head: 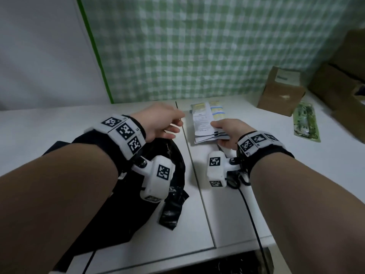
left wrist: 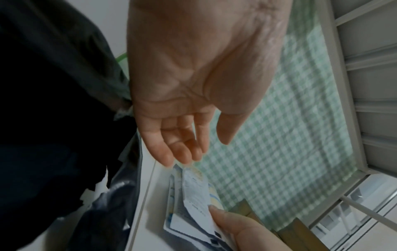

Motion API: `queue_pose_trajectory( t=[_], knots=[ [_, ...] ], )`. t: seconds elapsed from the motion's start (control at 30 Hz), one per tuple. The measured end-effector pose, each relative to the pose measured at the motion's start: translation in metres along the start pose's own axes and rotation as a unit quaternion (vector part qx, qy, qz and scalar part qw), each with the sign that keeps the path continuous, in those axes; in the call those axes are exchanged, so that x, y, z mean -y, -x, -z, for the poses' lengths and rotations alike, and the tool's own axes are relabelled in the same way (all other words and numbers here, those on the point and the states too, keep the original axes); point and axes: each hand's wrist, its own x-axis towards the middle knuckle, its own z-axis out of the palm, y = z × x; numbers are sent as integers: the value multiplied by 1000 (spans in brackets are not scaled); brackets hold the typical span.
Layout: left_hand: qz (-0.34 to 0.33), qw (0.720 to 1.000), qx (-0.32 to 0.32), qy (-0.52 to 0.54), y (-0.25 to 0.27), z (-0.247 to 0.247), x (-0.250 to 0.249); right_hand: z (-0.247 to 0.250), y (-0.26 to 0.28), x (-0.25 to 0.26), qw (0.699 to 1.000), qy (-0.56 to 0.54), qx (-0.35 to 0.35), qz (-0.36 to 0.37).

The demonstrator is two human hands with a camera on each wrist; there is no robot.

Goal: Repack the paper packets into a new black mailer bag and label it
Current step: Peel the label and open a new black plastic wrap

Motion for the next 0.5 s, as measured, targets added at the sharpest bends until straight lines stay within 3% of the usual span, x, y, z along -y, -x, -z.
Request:
queue_pose_trajectory(
  t=[0.13,0.3,0.4,0.5],
  knots=[
    [-9,1000,2,7,-6,2,1,-5,-24,2,990,103,-95,21],
    [-62,997,-37,33,0,8,-2,-7,-25,6,928,305,-213,29],
    [-95,993,-61,38,13,15,-7,-9,-15,13,916,327,-231,34],
    [-108,989,-95,19,29,30,-5,-23,19,25,929,297,-197,102]
  ],
)
